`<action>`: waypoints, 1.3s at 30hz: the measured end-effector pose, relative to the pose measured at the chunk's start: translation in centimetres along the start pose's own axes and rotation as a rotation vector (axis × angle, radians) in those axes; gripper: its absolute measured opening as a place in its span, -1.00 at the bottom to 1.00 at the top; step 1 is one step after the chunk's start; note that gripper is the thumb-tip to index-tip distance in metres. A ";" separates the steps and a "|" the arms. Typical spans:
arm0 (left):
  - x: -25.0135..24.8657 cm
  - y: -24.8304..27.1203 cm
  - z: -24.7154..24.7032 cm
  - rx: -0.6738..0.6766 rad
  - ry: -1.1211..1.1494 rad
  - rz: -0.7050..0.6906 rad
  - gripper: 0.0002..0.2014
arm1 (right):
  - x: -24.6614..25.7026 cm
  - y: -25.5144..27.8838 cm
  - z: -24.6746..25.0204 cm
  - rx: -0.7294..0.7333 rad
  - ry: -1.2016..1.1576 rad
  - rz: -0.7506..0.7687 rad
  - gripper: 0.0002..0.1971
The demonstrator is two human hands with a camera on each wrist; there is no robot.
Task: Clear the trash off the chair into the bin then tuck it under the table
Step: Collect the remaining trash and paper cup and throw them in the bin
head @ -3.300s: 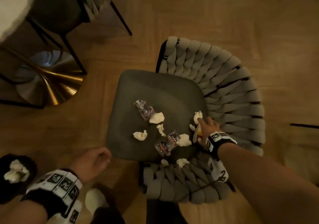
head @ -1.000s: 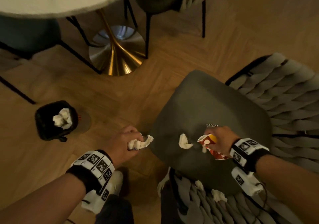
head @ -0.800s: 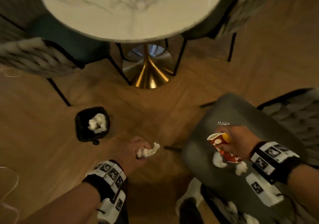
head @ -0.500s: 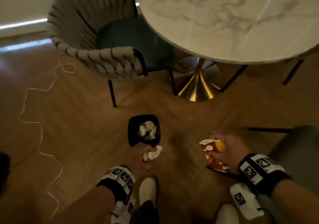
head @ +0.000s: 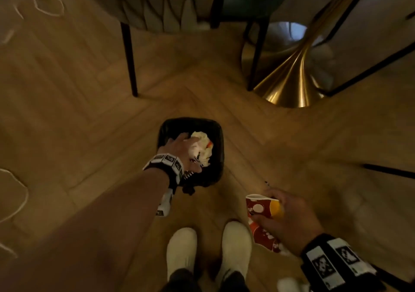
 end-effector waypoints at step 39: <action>-9.7 31.6 8.4 -0.054 0.292 0.046 -0.85 | -3.6 17.6 8.5 0.001 0.079 -0.220 -0.79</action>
Point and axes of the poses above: each hand's wrist, its own y-axis away from the middle knuckle, its own z-axis out of the back of the hand, x = y × z, the point moved 2 cm from there along -y, towards the middle knuckle, and after that the axes turned 15 degrees about -z, right-handed, at the moved point
